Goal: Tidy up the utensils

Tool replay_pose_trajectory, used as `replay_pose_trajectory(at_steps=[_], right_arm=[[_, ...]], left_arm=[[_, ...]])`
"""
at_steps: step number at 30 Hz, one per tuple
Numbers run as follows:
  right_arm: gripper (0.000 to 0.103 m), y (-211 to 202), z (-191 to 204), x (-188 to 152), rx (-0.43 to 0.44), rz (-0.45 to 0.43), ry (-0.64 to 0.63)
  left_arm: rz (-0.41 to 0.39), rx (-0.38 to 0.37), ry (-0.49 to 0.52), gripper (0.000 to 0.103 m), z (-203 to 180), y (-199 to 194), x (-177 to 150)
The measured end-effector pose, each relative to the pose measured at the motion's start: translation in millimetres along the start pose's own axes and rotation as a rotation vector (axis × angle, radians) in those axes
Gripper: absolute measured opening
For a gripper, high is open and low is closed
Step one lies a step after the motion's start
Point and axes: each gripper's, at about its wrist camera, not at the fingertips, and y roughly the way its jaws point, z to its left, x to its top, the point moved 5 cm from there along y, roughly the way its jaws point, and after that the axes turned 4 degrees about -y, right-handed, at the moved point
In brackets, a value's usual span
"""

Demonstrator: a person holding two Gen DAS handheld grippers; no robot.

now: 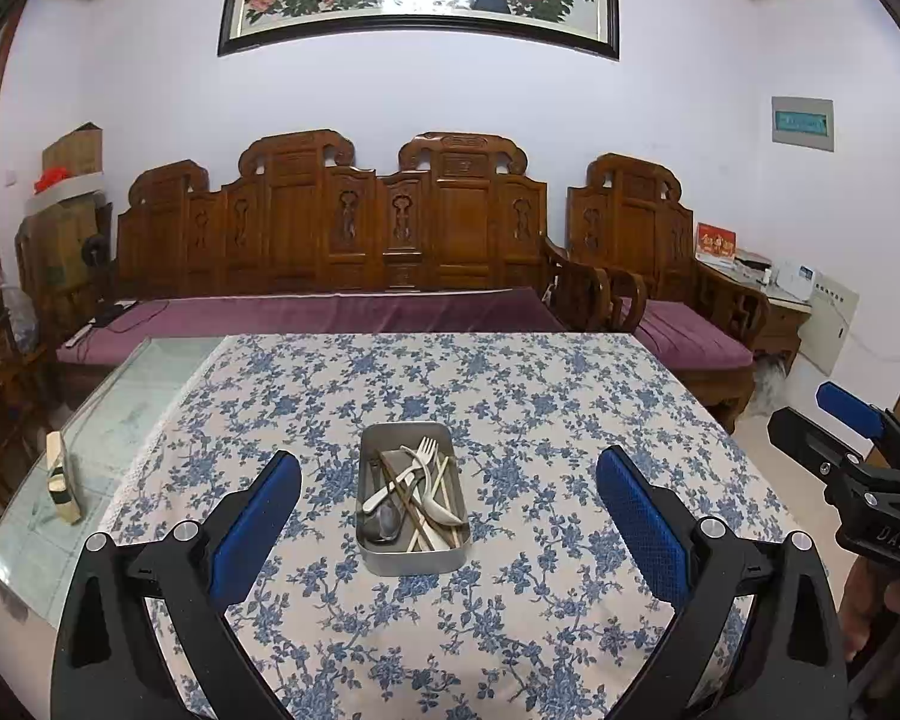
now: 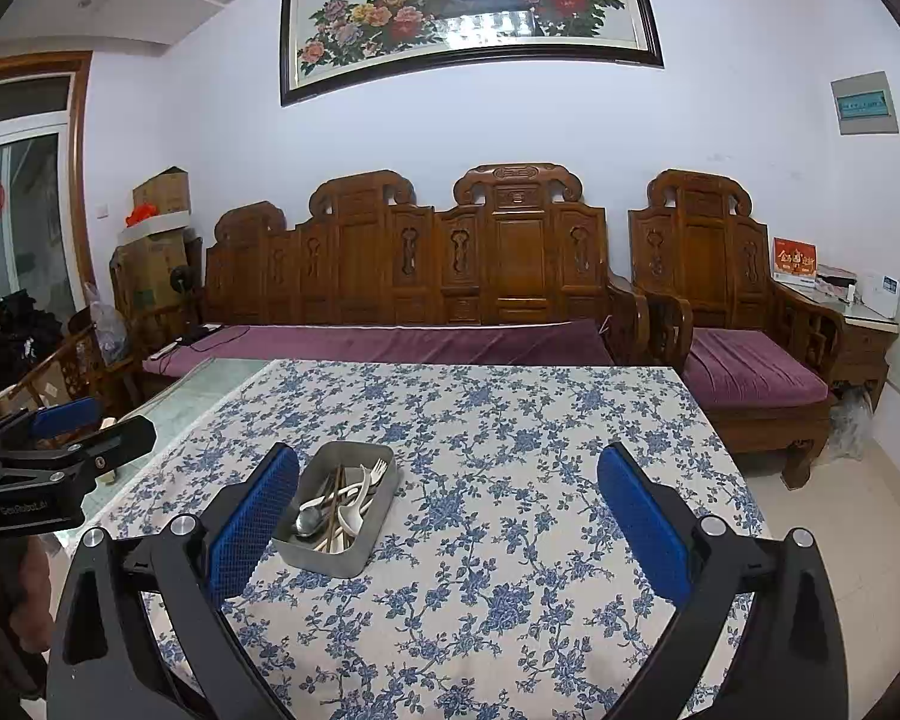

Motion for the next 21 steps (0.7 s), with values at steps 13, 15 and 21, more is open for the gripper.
replay_pose_trajectory(at_steps=[13, 15, 21], right_arm=[[0.100, -0.2, 0.1, -0.2, 0.000, 0.000, 0.001], [0.100, -0.1, 0.2, -0.3, 0.000, 0.000, 0.001], [0.100, -1.0, 0.3, 0.7, -0.002, -0.003, 0.003]], left_arm=[[-0.004, -0.002, 0.000, 0.095, -0.2, -1.0, 0.0], [-0.005, -0.004, 0.000, 0.095, -0.1, -1.5, 0.2], [-0.010, -0.006, 0.003, 0.095, 0.6, -4.5, 1.3]])
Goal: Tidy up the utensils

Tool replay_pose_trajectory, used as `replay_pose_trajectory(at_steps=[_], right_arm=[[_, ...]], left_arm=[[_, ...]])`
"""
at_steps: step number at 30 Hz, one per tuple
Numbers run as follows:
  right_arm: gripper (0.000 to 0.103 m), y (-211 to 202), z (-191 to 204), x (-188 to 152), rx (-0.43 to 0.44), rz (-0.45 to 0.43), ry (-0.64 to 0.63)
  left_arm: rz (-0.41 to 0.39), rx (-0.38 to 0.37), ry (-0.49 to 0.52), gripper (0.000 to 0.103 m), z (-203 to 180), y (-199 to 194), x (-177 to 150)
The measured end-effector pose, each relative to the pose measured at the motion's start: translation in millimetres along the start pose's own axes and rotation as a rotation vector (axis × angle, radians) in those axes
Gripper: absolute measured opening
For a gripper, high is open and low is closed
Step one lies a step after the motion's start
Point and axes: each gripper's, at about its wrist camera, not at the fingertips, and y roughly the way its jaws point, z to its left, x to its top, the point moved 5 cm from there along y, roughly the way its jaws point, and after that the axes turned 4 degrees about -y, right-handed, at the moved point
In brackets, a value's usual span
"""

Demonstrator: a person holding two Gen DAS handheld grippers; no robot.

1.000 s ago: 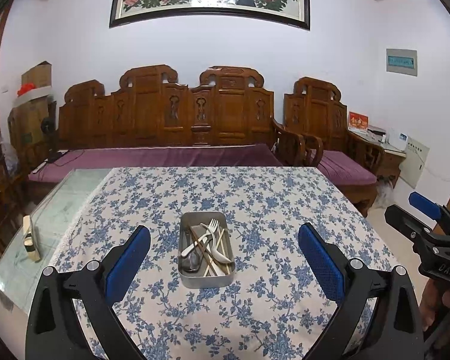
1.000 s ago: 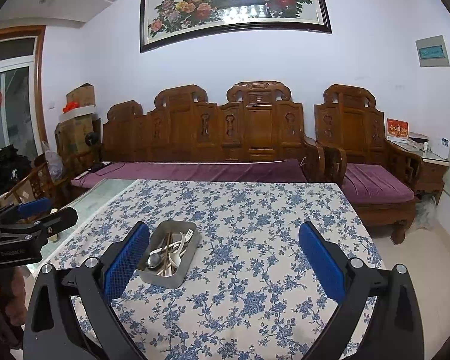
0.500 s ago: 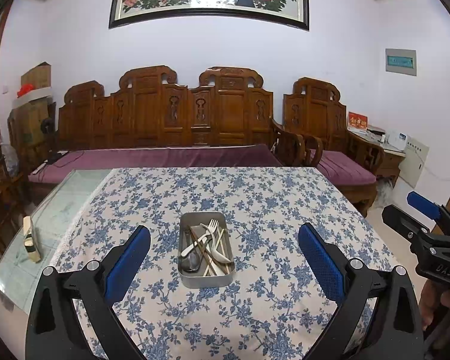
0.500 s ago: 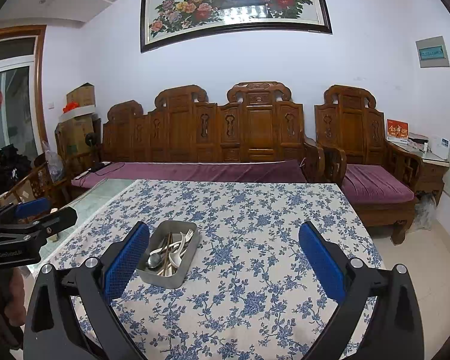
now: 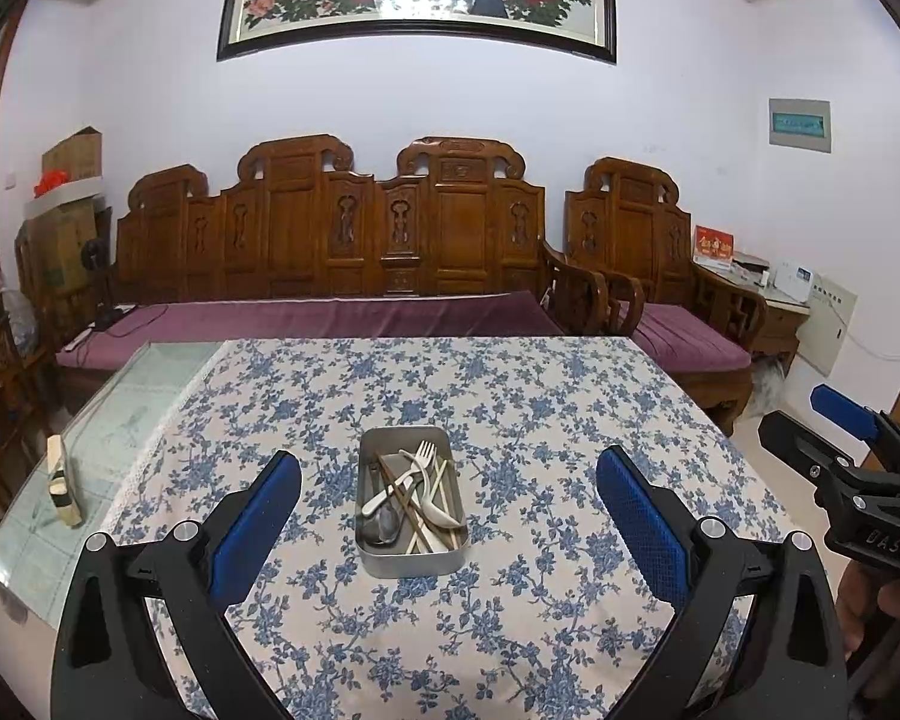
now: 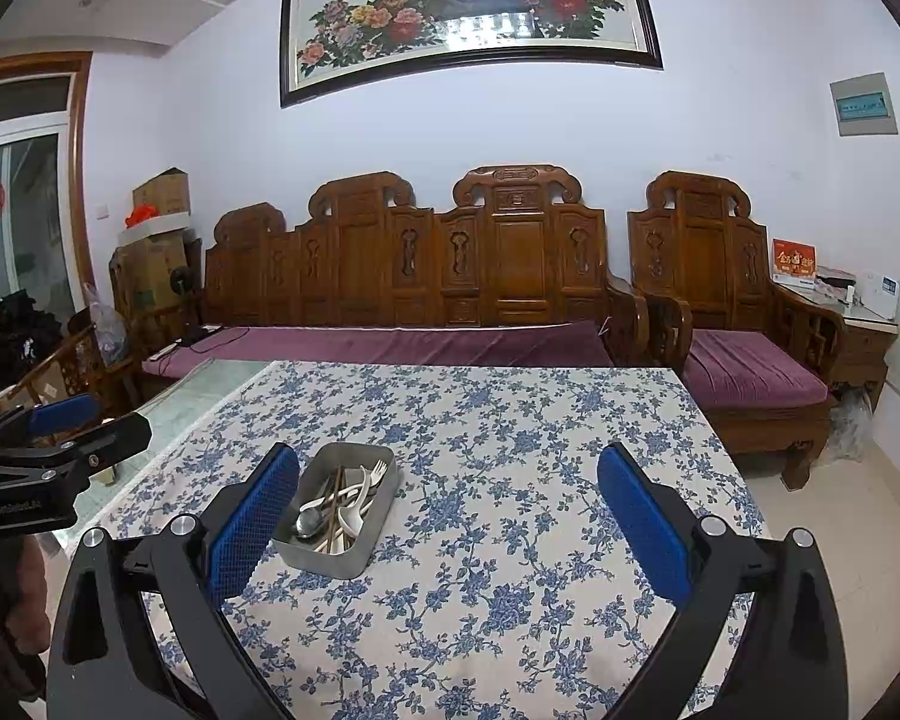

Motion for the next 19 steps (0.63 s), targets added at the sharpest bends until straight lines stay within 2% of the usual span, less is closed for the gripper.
replay_pose_trajectory(at_steps=[19], right_arm=[[0.100, -0.4, -0.4, -0.1, 0.000, -0.001, -0.001]], left_arm=[[-0.001, -0.006, 0.001, 0.095, -0.8, -1.2, 0.7]])
